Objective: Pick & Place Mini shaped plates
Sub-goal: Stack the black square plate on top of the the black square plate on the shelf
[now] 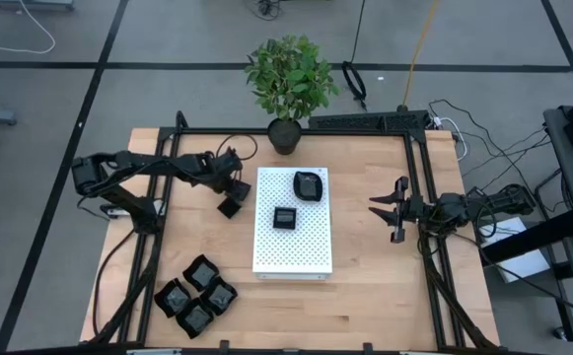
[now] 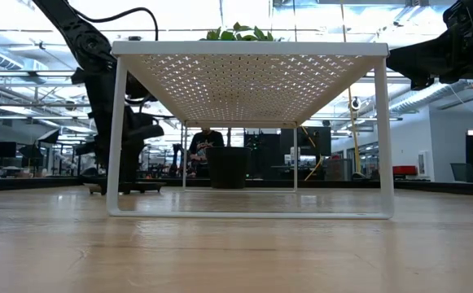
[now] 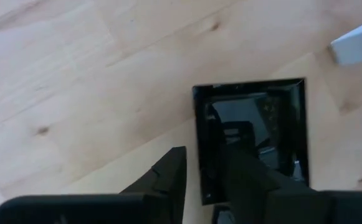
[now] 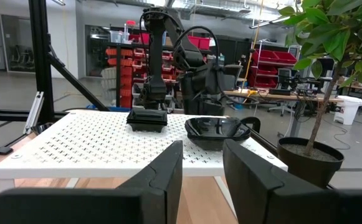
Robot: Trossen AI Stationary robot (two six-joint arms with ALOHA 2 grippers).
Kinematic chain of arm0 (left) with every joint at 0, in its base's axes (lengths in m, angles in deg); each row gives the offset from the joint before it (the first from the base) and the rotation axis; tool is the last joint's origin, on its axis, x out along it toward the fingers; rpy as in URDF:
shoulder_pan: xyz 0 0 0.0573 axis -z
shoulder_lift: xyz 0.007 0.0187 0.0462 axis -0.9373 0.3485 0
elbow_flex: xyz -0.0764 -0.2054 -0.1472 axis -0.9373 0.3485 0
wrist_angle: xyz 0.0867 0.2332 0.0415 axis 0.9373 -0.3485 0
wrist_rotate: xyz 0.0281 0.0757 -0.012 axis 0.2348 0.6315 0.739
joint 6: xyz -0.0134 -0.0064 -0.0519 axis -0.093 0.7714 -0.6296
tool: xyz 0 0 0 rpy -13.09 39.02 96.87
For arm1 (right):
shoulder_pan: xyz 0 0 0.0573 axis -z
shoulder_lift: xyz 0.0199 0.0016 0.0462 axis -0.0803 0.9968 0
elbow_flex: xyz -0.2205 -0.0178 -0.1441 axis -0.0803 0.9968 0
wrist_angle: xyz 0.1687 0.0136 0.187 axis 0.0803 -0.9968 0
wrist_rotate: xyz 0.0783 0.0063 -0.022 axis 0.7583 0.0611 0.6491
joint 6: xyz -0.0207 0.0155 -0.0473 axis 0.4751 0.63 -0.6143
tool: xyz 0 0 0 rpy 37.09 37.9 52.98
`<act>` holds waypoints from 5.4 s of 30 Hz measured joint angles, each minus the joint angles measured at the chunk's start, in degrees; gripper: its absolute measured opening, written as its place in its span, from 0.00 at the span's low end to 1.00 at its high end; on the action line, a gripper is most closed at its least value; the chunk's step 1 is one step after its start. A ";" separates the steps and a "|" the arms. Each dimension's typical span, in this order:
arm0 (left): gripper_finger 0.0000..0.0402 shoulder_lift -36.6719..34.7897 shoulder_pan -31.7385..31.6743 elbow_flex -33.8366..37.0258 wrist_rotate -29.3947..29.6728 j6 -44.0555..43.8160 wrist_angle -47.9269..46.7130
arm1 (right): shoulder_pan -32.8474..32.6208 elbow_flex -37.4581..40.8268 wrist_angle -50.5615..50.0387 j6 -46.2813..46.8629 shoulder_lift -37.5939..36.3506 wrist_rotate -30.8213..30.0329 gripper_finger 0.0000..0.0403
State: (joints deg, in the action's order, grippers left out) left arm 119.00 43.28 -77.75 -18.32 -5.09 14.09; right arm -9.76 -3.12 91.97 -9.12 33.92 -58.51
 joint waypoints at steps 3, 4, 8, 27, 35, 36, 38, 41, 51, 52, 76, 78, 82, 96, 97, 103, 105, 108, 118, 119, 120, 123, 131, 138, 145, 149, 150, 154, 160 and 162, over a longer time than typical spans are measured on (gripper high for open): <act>0.23 0.00 0.00 0.00 0.49 -0.13 -1.08 | 0.01 0.00 0.00 0.00 0.00 0.00 0.25; 0.23 0.00 0.00 0.00 0.50 -0.28 -1.21 | 0.00 0.00 0.00 0.00 0.01 0.00 0.25; 0.23 0.00 0.00 0.00 0.52 -0.37 -1.30 | -0.01 0.00 0.00 -0.02 0.01 0.00 0.25; 0.17 0.00 0.00 -0.02 0.48 -1.53 -1.30 | 0.01 0.00 0.00 -0.01 0.01 0.00 0.25; 0.04 -0.11 0.00 -0.13 1.59 -0.59 -1.18 | 0.00 0.00 0.00 -0.02 0.01 0.00 0.25; 0.03 -0.21 0.00 -0.13 1.80 -0.35 -1.22 | -0.01 0.00 0.00 0.00 0.01 0.00 0.25; 0.01 -1.35 -0.12 -0.11 2.03 -0.32 -1.42 | 0.00 0.00 0.00 0.00 0.01 0.00 0.25; 0.02 -3.88 -0.24 -0.11 2.71 0.27 -1.57 | -0.01 0.00 0.00 -0.02 0.01 0.00 0.25; 0.01 -21.17 -0.20 -0.09 5.47 2.07 -4.93 | 0.01 0.00 -0.02 0.00 -0.01 0.00 0.25; 0.00 -23.04 -0.20 -0.09 5.88 2.20 -5.37 | 0.01 0.00 0.00 -0.02 -0.01 0.00 0.25; 0.00 -17.23 16.85 -31.84 -3.99 24.58 -13.53 | 0.01 0.00 0.00 -0.02 0.01 0.00 0.25; 0.00 -11.90 17.53 -38.52 -4.02 27.28 -19.91 | -0.01 0.00 0.00 -0.02 0.01 0.00 0.25; 0.00 -1.75 17.77 -50.73 -5.23 35.99 -31.61 | -0.01 0.00 -0.02 0.00 -0.01 0.00 0.25; 0.00 16.21 17.73 -63.17 -23.95 59.22 -40.99 | -0.01 0.00 0.00 0.00 -0.01 0.00 0.25; 0.00 16.60 17.75 -63.17 -24.01 59.21 -40.78 | 0.01 0.00 0.00 -0.02 -0.01 0.00 0.25; 0.00 18.89 17.64 -63.19 -24.09 58.75 -38.91 | 0.01 0.00 0.02 -0.02 -0.01 0.00 0.25; 0.00 18.90 17.68 -63.19 -24.09 59.04 -38.89 | 0.01 0.00 0.00 0.00 -0.01 0.00 0.25; 0.00 18.86 17.73 -63.19 -24.12 59.01 -38.52 | 0.01 0.00 -0.01 -0.02 0.01 0.00 0.25; 0.00 19.76 17.94 -62.64 -24.72 58.75 -37.07 | -0.01 0.00 -0.02 -0.02 0.01 0.00 0.25; 0.00 19.87 17.88 -62.60 -24.57 58.75 -37.24 | 0.01 0.00 0.01 0.00 -0.01 0.00 0.25; 0.00 20.21 17.90 -62.62 -24.51 58.82 -36.75 | 0.01 0.00 0.00 -0.02 -0.01 0.00 0.25; 0.00 20.58 17.67 -62.65 -24.44 58.61 -36.23 | 0.01 0.00 0.00 -0.01 -0.01 0.00 0.25; 0.02 20.59 17.62 -62.63 -23.20 56.61 -36.38 | -0.01 0.00 0.00 -0.02 -0.01 0.00 0.25; 0.01 20.21 17.64 -62.95 -22.35 57.40 -37.81 | 0.01 0.00 0.00 0.00 0.00 0.00 0.25; 0.01 19.78 16.50 -63.08 -17.35 62.08 -39.87 | 0.01 0.00 0.00 0.00 -0.01 0.00 0.25; 0.01 19.58 16.33 -63.07 -18.86 64.18 -39.32 | 0.00 0.00 0.00 0.00 0.01 0.00 0.25; 0.01 19.22 16.33 -63.06 -18.91 64.32 -39.34 | -0.01 0.00 0.00 0.00 -0.01 0.00 0.25; 0.01 17.92 16.28 -63.10 -18.58 65.22 -39.63 | 0.01 0.00 0.00 0.00 -0.01 0.00 0.25; 0.01 16.83 16.28 -63.08 -16.61 72.56 -40.57 | 0.01 0.00 0.00 -0.01 0.00 0.01 0.25; 0.01 16.78 16.33 -63.08 -15.98 75.84 -40.75 | 0.01 0.00 0.00 -0.01 0.01 0.00 0.25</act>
State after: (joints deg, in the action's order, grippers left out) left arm 135.78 59.60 -140.83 -34.31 70.75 -26.66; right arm -9.75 -3.12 91.97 -9.14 33.93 -58.51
